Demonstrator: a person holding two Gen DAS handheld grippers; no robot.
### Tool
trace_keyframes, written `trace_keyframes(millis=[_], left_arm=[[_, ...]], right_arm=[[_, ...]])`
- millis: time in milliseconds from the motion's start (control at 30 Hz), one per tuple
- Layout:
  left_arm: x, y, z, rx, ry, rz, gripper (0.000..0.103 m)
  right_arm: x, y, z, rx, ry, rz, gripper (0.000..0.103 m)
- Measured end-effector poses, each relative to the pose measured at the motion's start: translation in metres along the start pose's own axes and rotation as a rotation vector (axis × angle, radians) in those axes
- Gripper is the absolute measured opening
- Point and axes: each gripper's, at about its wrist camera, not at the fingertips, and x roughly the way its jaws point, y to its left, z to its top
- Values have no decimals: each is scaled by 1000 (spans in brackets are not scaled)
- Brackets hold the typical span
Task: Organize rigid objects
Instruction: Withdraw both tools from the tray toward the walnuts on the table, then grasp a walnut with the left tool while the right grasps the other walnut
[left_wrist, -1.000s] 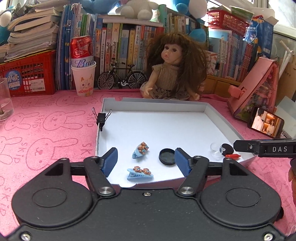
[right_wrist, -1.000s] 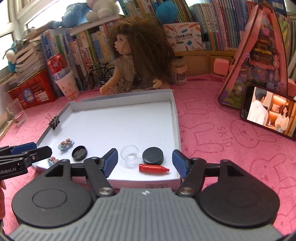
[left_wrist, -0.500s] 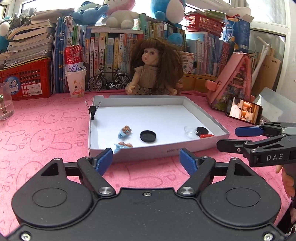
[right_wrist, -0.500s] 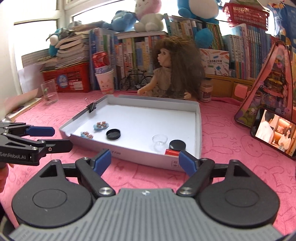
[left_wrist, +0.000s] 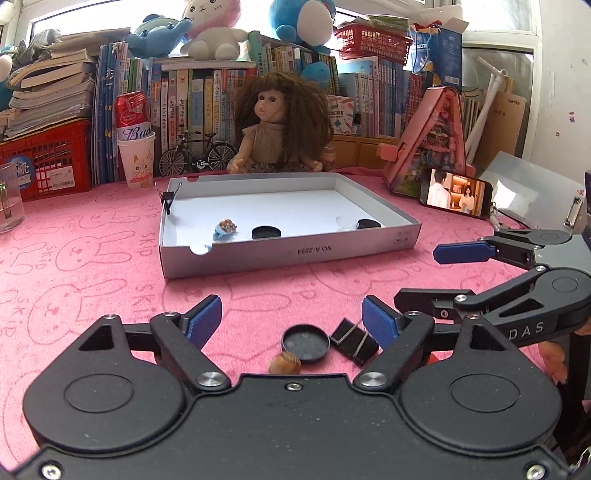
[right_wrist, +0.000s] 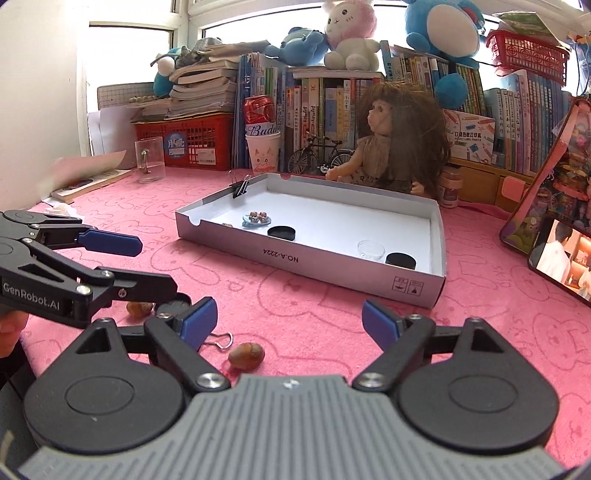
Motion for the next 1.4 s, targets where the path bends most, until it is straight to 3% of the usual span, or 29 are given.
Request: trace_keyframes(millis=[400, 833, 1000, 1100, 1400], left_arm=[[-2, 1, -22, -8, 19, 20, 82], [-1, 1, -33, -4, 18, 39, 80], [-5, -1, -34, -4, 12, 38, 65], [-6, -2, -35, 12, 10, 41, 47], [-8, -5, -35, 13, 12, 37, 22]], right_arm=[[2, 4, -13, -8, 5, -1, 100], [9, 6, -14, -8, 53, 21, 100], [9, 7, -14, -13, 53, 24, 100], [9, 7, -14, -15, 53, 28, 100], [8, 9, -15, -20, 49, 39, 98]])
